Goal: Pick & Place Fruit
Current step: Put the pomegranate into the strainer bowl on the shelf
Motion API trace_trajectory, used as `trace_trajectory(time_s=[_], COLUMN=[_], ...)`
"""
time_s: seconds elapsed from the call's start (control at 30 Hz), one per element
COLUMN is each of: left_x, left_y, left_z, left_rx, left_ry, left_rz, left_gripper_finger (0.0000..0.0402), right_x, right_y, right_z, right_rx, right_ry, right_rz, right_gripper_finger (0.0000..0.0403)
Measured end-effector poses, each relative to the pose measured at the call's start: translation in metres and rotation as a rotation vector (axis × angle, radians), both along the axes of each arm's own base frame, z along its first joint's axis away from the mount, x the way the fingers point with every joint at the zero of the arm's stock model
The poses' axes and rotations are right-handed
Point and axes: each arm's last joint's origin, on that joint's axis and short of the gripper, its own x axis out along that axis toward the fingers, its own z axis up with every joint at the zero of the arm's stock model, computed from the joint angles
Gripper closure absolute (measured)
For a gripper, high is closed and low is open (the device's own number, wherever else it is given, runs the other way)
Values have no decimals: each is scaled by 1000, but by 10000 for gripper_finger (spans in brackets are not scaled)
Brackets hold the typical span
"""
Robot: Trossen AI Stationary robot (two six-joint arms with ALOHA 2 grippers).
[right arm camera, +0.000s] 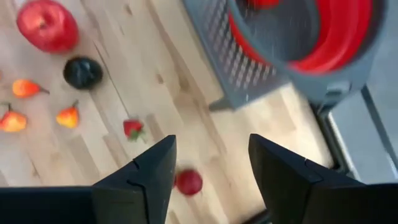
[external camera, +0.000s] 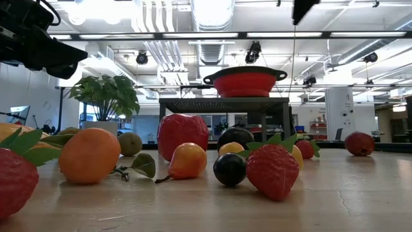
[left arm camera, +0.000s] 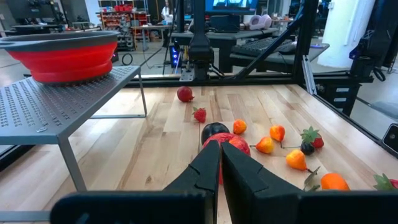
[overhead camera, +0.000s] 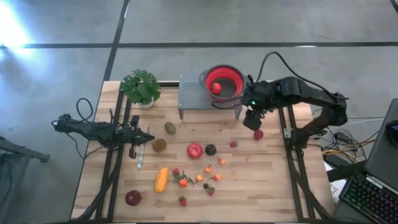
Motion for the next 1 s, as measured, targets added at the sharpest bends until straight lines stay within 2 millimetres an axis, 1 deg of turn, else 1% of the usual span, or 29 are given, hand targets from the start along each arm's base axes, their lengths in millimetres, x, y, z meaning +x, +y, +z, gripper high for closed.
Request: trace_trajectory(time_s=[0.13,0.3,0.47,0.6,0.73,0.83,1.0], left_x=[0,0,0,0,0,0,0], left_y=[0,0,0,0,0,0,0], left_z=[0,0,0,0,0,0,0], left_rx=[0,0,0,0,0,0,0], left_ry=[0,0,0,0,0,0,0], left_rz=[0,1,0,0,0,0,0], left_gripper_finger=[380,381,380,380,380,380,381], right_x=[-20,-41,-57,-61,-55,-52,-52], right_y=[3,4,5,5,4,4,4], right_z=[-14,-35,-51,-64,-78,-93,-122], right_rx=[15,14,6,-4,-6,17,51], right_ry=[1,1,-42,-67,-82,-80,19], right_rz=[-37,-34,-15,9,13,-49,-155], right_gripper_finger=[221,232,245,256,269,277,281])
